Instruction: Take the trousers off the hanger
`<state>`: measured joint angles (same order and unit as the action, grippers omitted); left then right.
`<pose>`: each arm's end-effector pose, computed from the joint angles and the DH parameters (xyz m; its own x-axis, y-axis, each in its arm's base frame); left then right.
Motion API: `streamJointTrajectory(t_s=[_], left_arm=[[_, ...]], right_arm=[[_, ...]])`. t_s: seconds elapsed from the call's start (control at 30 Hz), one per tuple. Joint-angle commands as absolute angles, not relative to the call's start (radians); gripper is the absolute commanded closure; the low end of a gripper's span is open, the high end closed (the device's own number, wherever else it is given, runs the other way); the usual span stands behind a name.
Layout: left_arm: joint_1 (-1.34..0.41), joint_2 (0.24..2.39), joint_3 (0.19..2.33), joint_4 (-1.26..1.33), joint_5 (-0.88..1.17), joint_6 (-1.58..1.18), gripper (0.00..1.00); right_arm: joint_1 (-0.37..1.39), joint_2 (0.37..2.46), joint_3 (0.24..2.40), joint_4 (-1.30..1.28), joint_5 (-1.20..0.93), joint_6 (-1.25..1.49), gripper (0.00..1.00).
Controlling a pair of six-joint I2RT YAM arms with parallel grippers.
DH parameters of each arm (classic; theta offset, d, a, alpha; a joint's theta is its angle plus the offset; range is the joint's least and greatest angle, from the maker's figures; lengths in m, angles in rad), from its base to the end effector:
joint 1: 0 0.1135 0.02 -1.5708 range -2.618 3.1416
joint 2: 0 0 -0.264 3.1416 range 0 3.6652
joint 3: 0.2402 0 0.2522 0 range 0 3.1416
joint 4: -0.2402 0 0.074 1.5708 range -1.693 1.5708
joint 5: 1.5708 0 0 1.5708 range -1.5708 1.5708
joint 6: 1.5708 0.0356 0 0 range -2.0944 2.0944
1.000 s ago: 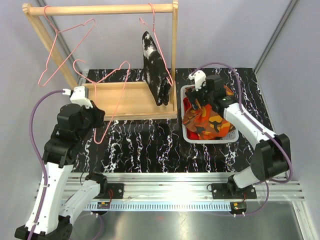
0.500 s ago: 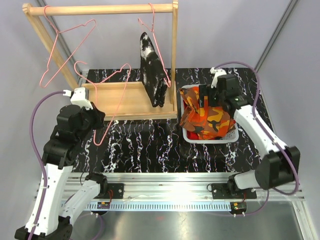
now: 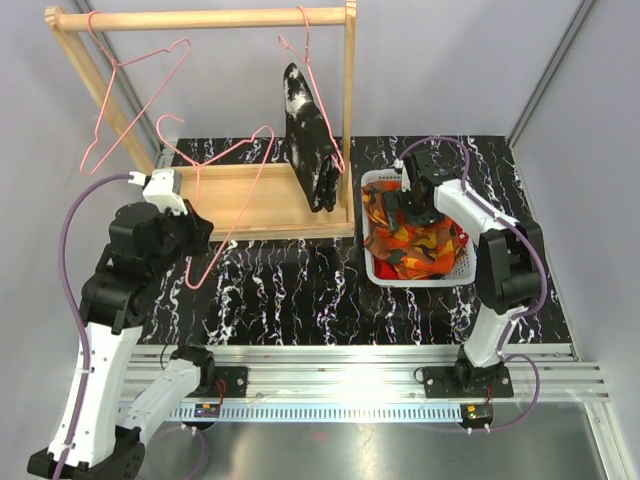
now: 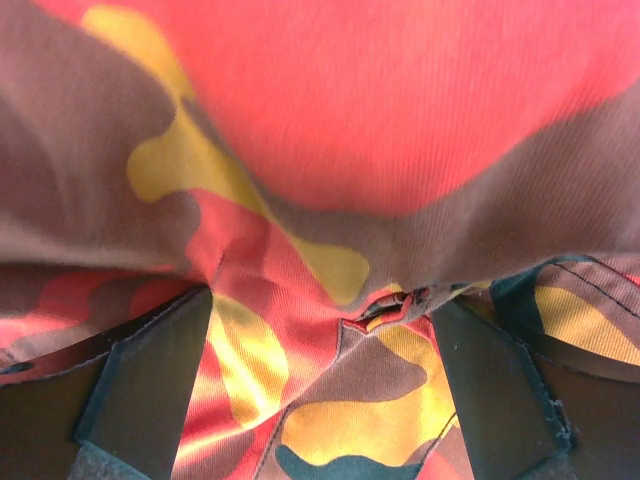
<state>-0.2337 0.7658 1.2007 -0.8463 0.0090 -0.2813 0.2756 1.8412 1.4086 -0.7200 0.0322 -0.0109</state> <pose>0.1235 -0.0297 0.4103 -0.4402 -0.1805 -0.8795 0.1222 0.9584 -0.2579 0.3684 0.1030 0.2195 -0.8765 -0.2592 -0.4058 -0.2690 0.9626 -0.0339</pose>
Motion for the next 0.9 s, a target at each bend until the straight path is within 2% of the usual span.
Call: streamJointTrajectory(t_s=[0.0,0.17,0.3,0.43,0.6,0.7,0.87], left_arm=[[-0.230,0.781,1.288,-0.854,0.005,-0.227,1.00],[-0.229,0.790,1.315,-0.873,-0.116,-0.225,1.00],[-0.230,0.796,1.328,-0.867,-0.162,-0.235,1.00],[-0.230,0.815,1.356,-0.864,-0.166,-0.236,1.00],[-0.230,0.836,1.374,-0.858,-0.166,-0.239,1.00],[-0.230,0.860,1.399,-0.864,-0.176,-0.238,1.00],[-0.229,0.899,1.450,-0.854,-0.173,-0.245,1.00]], right_arm=[[0.275,1.821,1.387,-0.767,-0.049,-0.089,0.01],[0.275,1.580,1.422,-0.744,-0.144,-0.087,0.00],[0.281,1.519,1.434,-0.844,-0.141,-0.019,0.01],[0.330,1.453,1.298,-0.827,-0.092,0.086,0.01],[0.376,1.534,1.151,-0.868,0.042,0.147,0.01],[0.374,1.621,1.153,-0.914,0.159,0.153,0.01],[0.373,1.734,1.180,-0.867,0.173,0.095,0.01]])
